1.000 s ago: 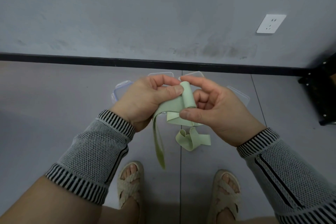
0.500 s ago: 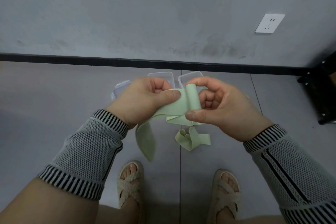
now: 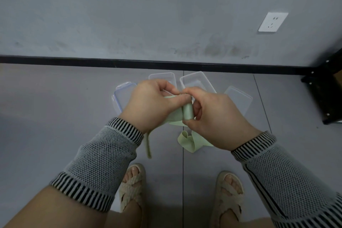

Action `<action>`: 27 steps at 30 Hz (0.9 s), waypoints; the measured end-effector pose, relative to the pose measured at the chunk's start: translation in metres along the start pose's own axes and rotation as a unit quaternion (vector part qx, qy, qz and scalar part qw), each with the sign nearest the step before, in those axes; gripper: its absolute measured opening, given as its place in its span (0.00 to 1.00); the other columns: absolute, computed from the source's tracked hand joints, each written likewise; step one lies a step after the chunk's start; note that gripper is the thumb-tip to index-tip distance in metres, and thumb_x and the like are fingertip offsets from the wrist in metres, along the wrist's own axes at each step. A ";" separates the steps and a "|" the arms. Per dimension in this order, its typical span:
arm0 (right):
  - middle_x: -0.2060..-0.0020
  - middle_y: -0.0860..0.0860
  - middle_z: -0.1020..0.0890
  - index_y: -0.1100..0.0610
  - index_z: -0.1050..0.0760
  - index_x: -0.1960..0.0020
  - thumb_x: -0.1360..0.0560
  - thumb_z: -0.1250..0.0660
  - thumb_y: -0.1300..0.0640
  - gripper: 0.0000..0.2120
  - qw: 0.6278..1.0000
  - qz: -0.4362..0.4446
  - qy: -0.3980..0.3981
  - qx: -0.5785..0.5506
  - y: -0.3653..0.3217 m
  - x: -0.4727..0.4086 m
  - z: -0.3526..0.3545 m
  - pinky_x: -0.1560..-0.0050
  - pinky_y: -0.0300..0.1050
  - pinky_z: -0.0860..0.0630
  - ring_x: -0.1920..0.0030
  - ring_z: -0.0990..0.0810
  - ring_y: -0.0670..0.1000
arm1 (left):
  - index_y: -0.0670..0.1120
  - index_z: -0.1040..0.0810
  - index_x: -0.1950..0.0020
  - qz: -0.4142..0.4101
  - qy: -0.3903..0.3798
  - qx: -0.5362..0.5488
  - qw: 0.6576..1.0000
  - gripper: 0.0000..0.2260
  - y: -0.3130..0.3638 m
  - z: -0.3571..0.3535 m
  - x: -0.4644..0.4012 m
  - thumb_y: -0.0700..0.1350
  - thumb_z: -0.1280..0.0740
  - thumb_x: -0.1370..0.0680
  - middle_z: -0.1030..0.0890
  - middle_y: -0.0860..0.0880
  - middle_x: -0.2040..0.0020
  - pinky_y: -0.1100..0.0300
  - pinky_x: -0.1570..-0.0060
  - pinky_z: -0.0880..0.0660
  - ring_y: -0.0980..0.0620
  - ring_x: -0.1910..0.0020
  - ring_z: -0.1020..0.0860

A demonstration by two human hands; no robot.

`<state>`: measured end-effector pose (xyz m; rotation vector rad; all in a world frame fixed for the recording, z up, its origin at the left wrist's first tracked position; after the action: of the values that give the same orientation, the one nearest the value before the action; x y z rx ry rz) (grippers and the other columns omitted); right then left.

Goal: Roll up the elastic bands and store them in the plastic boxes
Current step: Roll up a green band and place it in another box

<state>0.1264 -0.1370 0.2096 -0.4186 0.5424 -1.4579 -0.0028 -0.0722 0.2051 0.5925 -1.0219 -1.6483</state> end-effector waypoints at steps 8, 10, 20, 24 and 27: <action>0.69 0.37 0.33 0.48 0.29 0.34 0.29 0.31 0.58 0.24 1.000 0.015 0.011 0.006 -0.001 0.000 -0.003 0.61 0.31 0.33 0.66 0.31 0.41 | 0.47 0.22 0.59 0.016 -0.010 0.044 0.999 0.08 -0.001 -0.003 -0.001 0.45 0.25 0.31 0.18 0.44 0.65 0.52 0.63 0.22 0.46 0.67 0.20; 0.66 0.39 0.28 0.44 0.34 0.30 0.31 0.29 0.56 0.31 0.999 0.001 0.000 -0.034 0.001 0.001 -0.003 0.59 0.28 0.32 0.64 0.28 0.40 | 0.47 0.21 0.58 0.039 -0.036 0.105 0.993 0.06 -0.001 -0.002 0.000 0.42 0.25 0.30 0.20 0.42 0.65 0.54 0.63 0.25 0.47 0.67 0.23; 0.58 0.57 0.18 0.53 0.27 0.35 0.22 0.40 0.62 0.16 0.839 -0.186 -0.041 -0.509 0.012 0.003 0.003 0.57 0.44 0.20 0.63 0.18 0.51 | 0.45 0.21 0.58 0.076 -0.073 0.257 0.961 0.03 0.000 0.003 0.000 0.38 0.29 0.28 0.19 0.42 0.64 0.61 0.70 0.25 0.50 0.70 0.22; 0.62 0.58 0.17 0.47 0.23 0.45 0.22 0.40 0.65 0.15 0.827 -0.173 -0.066 -0.531 0.010 0.004 0.004 0.61 0.42 0.19 0.64 0.17 0.53 | 0.45 0.21 0.57 0.056 -0.086 0.249 0.963 0.03 0.001 -0.001 0.001 0.37 0.29 0.28 0.18 0.44 0.67 0.61 0.69 0.24 0.50 0.70 0.21; 0.61 0.57 0.16 0.46 0.23 0.45 0.22 0.39 0.66 0.16 0.829 -0.166 -0.075 -0.528 0.013 0.004 0.003 0.61 0.42 0.19 0.63 0.16 0.54 | 0.45 0.21 0.57 0.038 -0.089 0.243 0.965 0.04 0.003 -0.002 0.003 0.37 0.30 0.27 0.18 0.45 0.67 0.61 0.69 0.23 0.52 0.70 0.21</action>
<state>0.1384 -0.1397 0.2044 -1.5562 1.1784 -1.3095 -0.0006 -0.0756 0.2069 0.7210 -1.5848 -1.4018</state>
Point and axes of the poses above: each hand's wrist, its own x-axis away from the middle knuckle, its own z-axis out of the back of the hand, y = z × x, the point moved 3 cm from there along -x, towards the middle knuckle
